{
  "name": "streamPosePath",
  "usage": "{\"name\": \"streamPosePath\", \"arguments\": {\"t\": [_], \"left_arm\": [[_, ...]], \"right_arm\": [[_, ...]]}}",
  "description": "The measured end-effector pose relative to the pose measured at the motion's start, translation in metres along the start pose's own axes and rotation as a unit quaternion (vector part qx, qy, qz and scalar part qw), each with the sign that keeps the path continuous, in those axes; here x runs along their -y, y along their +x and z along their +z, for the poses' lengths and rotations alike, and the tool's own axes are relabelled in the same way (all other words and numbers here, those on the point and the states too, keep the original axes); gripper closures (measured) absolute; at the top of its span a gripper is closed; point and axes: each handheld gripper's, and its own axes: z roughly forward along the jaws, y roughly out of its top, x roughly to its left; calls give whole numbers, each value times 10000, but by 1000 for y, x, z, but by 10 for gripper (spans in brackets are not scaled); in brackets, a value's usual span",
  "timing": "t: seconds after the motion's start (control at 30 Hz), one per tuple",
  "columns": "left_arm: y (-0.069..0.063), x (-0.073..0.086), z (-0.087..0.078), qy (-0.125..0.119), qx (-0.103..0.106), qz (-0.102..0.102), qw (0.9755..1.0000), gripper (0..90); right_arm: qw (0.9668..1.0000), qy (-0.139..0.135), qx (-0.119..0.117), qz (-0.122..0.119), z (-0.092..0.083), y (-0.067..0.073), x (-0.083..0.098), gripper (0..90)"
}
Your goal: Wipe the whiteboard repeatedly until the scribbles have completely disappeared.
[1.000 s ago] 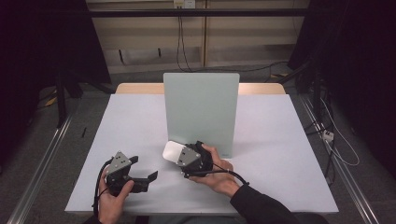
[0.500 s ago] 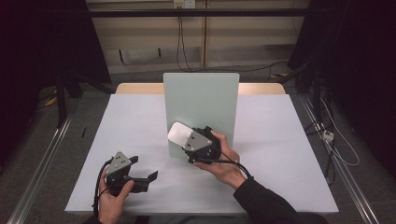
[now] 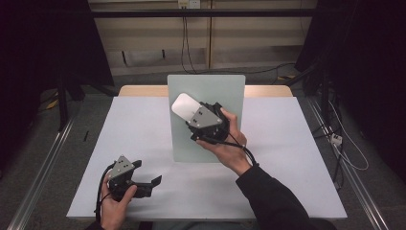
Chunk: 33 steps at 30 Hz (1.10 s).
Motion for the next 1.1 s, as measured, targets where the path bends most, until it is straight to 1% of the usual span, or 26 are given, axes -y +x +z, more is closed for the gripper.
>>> {"name": "streamPosePath", "arguments": {"t": [0.1,0.13,0.17,0.2,0.3,0.4,0.5,0.6,0.63,0.7,0.73,0.83,0.9,1.0,1.03,1.1], "left_arm": [[0,0,0,1,2,10,10000,44],[0,0,1,0,-3,20,10000,44],[-1,0,1,-1,-5,21,10000,44],[-1,0,0,1,1,10,10000,44],[0,0,1,16,-1,-7,10000,44],[1,1,1,0,18,-8,10000,44],[2,1,1,25,13,-34,10000,44],[3,2,0,8,-5,-68,10000,44],[3,2,0,6,-8,-66,10000,44],[2,1,0,7,-18,-53,10000,44],[2,1,0,-1,-15,-52,10000,44],[1,1,0,13,-25,-32,10000,44],[1,1,0,12,-27,-32,10000,44],[1,1,0,6,-39,-6,10000,44],[0,1,0,5,-32,-26,10000,44],[0,0,0,15,-27,-21,10000,44]], "right_arm": [[9999,-82,101,101,-2,-8,-2,314],[9998,-90,88,123,-2,-9,-2,314],[9999,-80,118,83,-2,-7,-2,314],[9999,-63,99,62,-2,-5,-1,314],[10000,-20,-20,22,0,3,3,314],[9997,-19,-217,117,0,8,8,314],[9992,8,-352,173,-2,13,14,314],[9986,-66,-470,253,-5,17,19,314],[9982,-54,-523,280,-6,19,21,315],[9978,-31,-598,272,-8,22,24,315],[9977,-38,-620,285,-9,23,25,315],[9963,-58,-722,456,-13,22,31,315],[9949,-62,-837,557,-16,22,35,315],[9942,-31,-912,576,-21,23,40,315],[9939,-21,-929,594,-22,23,42,315],[9930,22,-1012,613,-24,24,46,315]]}}
